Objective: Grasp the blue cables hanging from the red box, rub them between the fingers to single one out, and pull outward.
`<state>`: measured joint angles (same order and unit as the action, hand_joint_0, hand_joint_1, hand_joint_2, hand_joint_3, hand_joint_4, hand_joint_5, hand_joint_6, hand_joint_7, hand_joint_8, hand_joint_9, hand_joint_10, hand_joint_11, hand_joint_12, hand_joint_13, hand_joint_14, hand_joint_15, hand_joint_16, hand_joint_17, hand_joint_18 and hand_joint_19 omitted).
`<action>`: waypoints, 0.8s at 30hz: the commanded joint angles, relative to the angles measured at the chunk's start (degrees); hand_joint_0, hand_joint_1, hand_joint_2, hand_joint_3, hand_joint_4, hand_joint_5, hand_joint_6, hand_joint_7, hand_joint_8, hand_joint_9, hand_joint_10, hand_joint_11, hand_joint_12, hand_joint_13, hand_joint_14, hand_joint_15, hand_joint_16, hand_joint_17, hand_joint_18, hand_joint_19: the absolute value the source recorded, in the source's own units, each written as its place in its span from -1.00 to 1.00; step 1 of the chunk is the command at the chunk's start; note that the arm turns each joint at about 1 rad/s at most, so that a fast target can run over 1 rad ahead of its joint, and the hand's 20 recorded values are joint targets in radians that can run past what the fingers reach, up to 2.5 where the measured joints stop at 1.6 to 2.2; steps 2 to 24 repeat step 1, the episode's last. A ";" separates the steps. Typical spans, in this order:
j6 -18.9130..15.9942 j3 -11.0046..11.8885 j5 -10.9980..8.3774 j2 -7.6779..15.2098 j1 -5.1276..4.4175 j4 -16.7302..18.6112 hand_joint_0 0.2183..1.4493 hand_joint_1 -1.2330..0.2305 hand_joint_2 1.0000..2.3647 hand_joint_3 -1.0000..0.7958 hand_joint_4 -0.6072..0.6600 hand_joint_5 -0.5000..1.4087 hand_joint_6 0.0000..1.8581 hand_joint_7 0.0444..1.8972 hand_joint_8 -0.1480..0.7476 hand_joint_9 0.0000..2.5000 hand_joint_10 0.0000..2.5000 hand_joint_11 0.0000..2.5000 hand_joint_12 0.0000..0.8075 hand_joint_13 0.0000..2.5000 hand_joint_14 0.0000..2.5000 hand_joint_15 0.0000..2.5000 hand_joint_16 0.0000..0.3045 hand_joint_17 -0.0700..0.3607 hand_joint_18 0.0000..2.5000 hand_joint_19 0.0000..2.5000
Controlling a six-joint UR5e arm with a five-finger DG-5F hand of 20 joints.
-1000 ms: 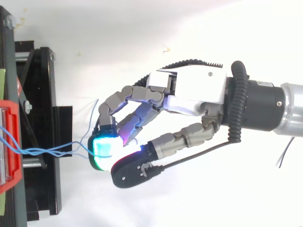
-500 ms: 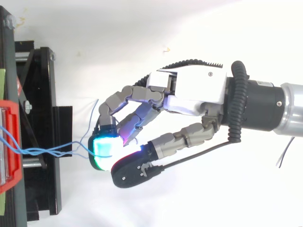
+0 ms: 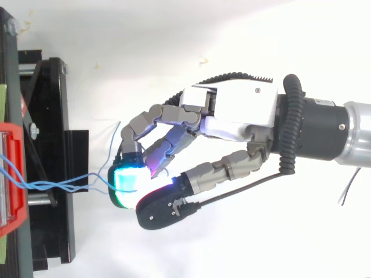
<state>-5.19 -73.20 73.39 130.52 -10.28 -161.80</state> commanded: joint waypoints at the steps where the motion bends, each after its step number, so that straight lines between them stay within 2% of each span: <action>1: 0.01 -0.02 0.00 0.00 0.00 0.00 -0.43 -0.39 -0.99 0.10 0.01 -0.57 -0.04 0.12 0.02 -0.23 -0.99 -0.59 -0.06 -0.42 -0.99 -0.65 -0.66 -0.13 -0.50 -0.74; 24: 0.01 -0.02 0.00 0.00 0.00 0.00 -0.43 -0.39 -0.99 0.10 0.01 -0.57 -0.04 0.12 0.02 -0.23 -0.99 -0.59 -0.06 -0.42 -0.99 -0.65 -0.66 -0.13 -0.50 -0.74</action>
